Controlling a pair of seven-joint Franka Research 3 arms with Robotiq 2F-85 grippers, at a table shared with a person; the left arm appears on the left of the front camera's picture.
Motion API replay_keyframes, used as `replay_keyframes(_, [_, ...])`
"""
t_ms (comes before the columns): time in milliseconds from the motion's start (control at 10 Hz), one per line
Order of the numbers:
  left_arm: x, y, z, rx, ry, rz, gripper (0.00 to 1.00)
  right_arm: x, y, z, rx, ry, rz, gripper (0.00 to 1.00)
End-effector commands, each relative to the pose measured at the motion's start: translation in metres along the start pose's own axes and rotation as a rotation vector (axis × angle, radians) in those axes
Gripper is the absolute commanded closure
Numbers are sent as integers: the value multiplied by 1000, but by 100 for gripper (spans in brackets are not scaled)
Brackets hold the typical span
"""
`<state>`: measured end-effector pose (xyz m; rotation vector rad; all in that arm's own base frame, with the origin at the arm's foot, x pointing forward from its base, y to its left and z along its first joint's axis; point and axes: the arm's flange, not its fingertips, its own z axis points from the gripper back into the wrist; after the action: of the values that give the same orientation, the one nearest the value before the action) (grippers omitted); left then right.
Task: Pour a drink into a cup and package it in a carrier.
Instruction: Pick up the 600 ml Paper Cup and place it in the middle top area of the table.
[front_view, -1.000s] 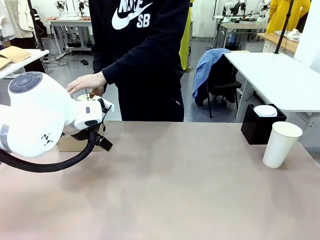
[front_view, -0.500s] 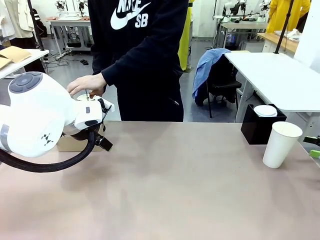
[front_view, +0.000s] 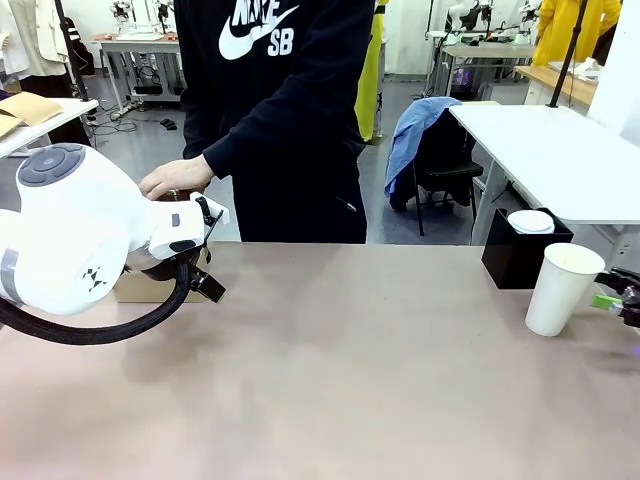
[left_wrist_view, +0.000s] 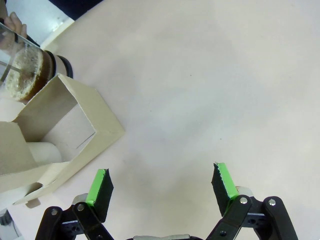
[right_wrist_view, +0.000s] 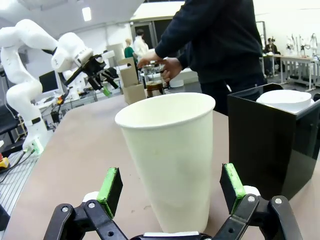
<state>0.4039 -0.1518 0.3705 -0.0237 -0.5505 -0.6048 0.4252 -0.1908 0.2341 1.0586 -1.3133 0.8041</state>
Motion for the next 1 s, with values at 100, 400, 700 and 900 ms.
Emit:
replay_keyframes(100, [0, 0, 0, -1, 0, 0, 0, 0, 4, -18, -34, 1, 10, 0])
replay_keyframes(400, [0, 0, 0, -1, 0, 0, 0, -5, 0, -36, -38, 2, 14, 0])
replay_keyframes(700, [0, 0, 0, -1, 0, 0, 0, -9, -5, -52, -34, 4, 4, 0])
replay_keyframes(900, [0, 0, 0, -1, 0, 0, 0, -11, -6, -59, -23, 10, -2, 0])
